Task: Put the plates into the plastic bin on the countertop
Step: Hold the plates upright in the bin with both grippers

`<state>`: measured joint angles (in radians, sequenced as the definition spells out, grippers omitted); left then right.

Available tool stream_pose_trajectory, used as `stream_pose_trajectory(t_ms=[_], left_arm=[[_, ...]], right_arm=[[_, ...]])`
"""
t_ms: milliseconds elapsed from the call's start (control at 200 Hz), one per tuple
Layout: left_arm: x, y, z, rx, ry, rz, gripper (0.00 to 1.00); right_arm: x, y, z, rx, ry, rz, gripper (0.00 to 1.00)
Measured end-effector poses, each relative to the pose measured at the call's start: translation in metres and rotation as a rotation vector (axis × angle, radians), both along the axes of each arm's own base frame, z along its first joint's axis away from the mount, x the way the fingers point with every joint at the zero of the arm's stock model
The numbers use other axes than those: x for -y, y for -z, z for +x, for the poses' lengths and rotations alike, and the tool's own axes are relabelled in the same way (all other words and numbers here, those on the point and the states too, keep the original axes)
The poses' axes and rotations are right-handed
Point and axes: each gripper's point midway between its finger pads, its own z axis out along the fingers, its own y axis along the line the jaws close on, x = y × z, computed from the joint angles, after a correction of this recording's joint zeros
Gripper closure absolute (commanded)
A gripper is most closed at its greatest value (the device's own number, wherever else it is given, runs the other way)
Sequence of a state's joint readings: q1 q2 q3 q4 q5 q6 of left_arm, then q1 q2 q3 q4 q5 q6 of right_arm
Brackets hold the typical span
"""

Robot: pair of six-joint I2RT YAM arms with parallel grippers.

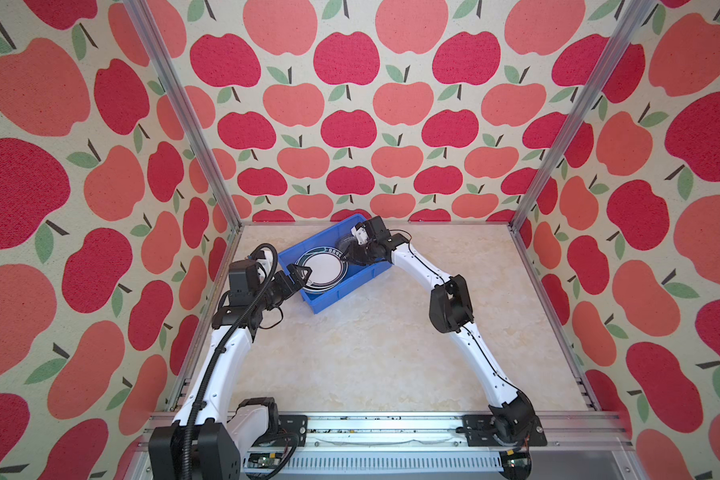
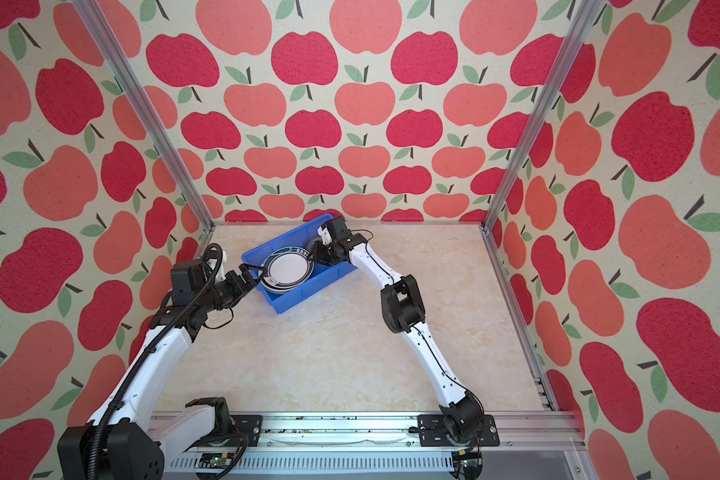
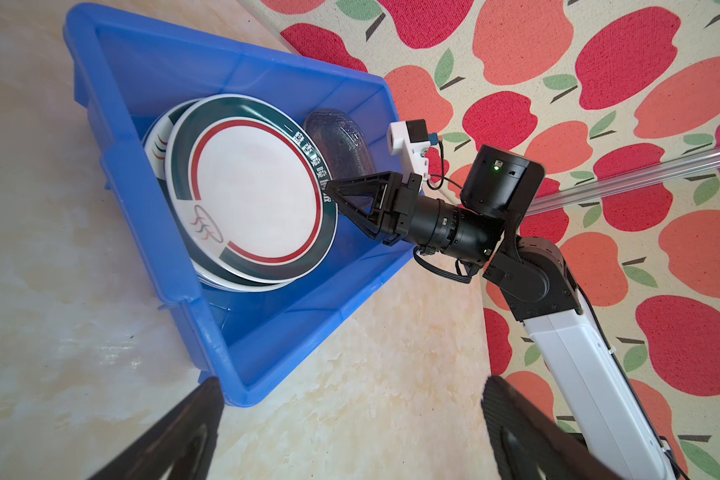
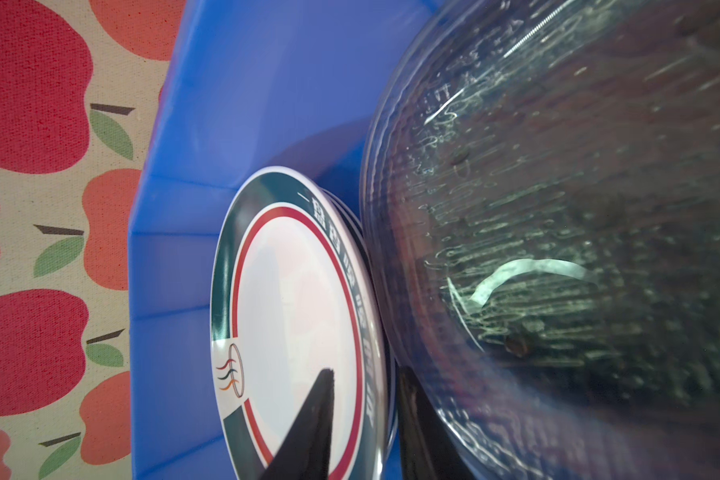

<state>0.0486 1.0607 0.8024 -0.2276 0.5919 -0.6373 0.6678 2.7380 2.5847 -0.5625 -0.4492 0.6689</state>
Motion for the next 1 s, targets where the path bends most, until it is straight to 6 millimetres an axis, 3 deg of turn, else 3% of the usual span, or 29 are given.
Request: stream_pose_trajectory(t_ms=[185,370,745,1001], left_arm=[[0.000,0.000,0.000,0.000,0.000,0.000,0.01],[-0.001,0.000,0.000,0.000,-0.002,0.000,0.01],[-0.002,0.000,0.001,0.000,-0.006,0.000,0.01],[-0.003,0.001,0.001,-0.002,-0.009,0.000,0.01]], right_arm=[[0.004,-0.003,0.001,0.018,0.007,-0.024,0.71],[0.004,-0.017,0.000,0.049,0.000,-0.024,0.83],[-0.022,-0.034,-0.021,0.076,-0.053,0.004,0.84],[-0.009,-0.031,-0.008,0.103,-0.020,-0.031,0.84]])
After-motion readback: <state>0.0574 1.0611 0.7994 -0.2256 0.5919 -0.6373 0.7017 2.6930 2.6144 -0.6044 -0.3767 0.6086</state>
